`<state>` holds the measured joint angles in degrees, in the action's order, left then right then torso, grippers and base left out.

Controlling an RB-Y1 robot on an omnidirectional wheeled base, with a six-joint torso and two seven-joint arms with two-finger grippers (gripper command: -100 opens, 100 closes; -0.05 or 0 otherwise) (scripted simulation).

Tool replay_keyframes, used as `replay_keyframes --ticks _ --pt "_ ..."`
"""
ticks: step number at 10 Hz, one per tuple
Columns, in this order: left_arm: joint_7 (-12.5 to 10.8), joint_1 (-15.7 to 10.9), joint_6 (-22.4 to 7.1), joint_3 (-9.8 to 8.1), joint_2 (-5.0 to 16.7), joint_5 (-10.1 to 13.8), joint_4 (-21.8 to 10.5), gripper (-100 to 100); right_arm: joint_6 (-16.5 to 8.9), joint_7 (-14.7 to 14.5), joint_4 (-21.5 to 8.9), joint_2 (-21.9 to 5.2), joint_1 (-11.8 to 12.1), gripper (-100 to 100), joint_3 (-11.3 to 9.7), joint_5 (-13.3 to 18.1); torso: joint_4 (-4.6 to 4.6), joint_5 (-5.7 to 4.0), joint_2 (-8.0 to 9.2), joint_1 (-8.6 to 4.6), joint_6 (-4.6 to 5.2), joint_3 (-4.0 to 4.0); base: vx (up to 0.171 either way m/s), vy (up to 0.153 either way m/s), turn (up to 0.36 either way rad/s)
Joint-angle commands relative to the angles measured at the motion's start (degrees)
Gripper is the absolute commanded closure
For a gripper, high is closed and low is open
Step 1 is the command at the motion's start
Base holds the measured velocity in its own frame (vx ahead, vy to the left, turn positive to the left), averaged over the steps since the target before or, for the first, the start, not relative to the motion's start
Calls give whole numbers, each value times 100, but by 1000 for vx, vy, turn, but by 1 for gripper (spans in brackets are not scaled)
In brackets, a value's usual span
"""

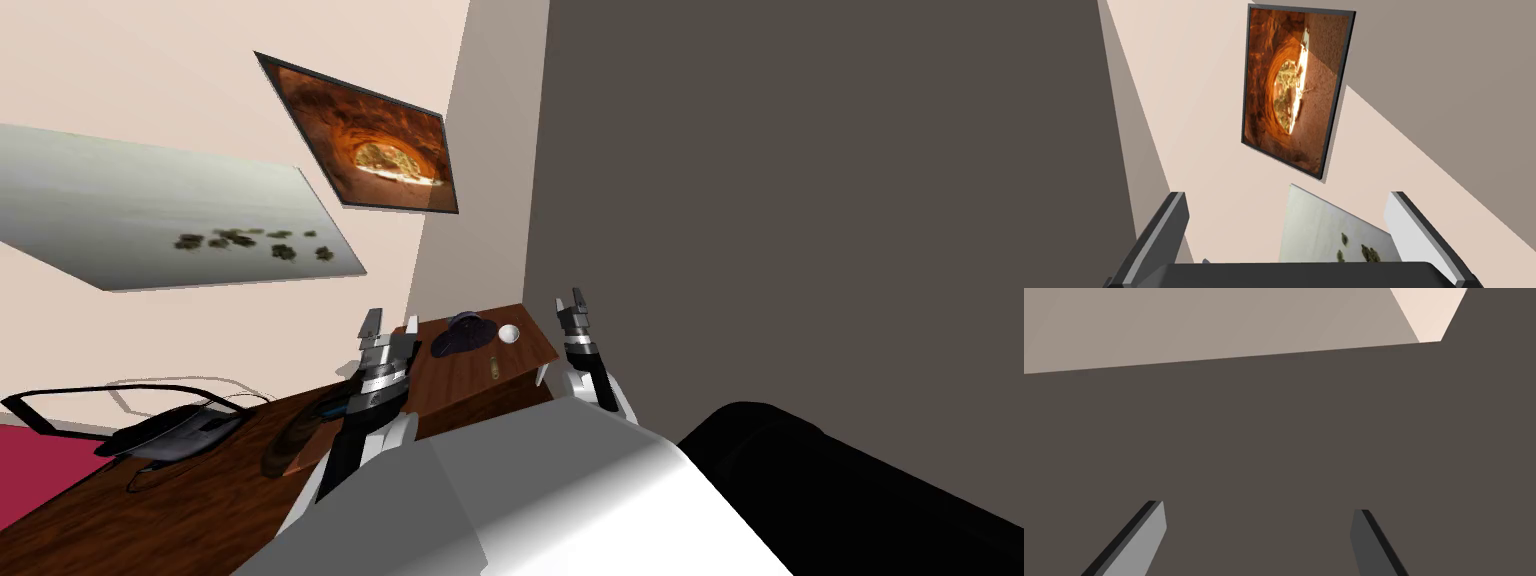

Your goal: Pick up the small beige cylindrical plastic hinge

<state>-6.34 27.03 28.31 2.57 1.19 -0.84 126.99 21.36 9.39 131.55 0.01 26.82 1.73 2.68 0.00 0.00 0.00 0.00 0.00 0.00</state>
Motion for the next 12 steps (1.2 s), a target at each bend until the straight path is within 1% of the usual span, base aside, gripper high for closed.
replay_keyframes --ticks 1,3,6,7,8,9,12 --pt "128 -83 -172 34 115 158 -221 -100 0 0 0 0 0 0 0 0 0 0 0 0 0 0 -26 8 -161" --pt "267 -177 -357 67 208 323 -468 -100 0 0 0 0 -1 0 0 0 2 2 13 9 2 7 -44 21 -161" --pt "562 -381 -743 128 378 654 -964 -100 0 0 0 0 -1 0 0 0 3 2 13 7 2 7 -36 15 -187" --pt "562 -381 -743 128 378 654 -1005 -100 0 0 0 0 -1 0 0 0 3 2 12 8 2 7 -20 13 -74" --pt "681 -466 -897 151 443 783 -1195 -100 0 0 0 0 0 0 0 0 2 2 8 6 -1 5 -18 7 -116" --pt "681 -466 -897 151 443 783 -1226 -100 0 0 0 0 0 0 0 0 1 1 7 6 1 4 -14 7 -99" --pt "1092 -763 -1373 220 661 1210 -1863 -100 0 0 0 0 -1 0 0 0 1 1 6 6 2 4 -27 10 -262"
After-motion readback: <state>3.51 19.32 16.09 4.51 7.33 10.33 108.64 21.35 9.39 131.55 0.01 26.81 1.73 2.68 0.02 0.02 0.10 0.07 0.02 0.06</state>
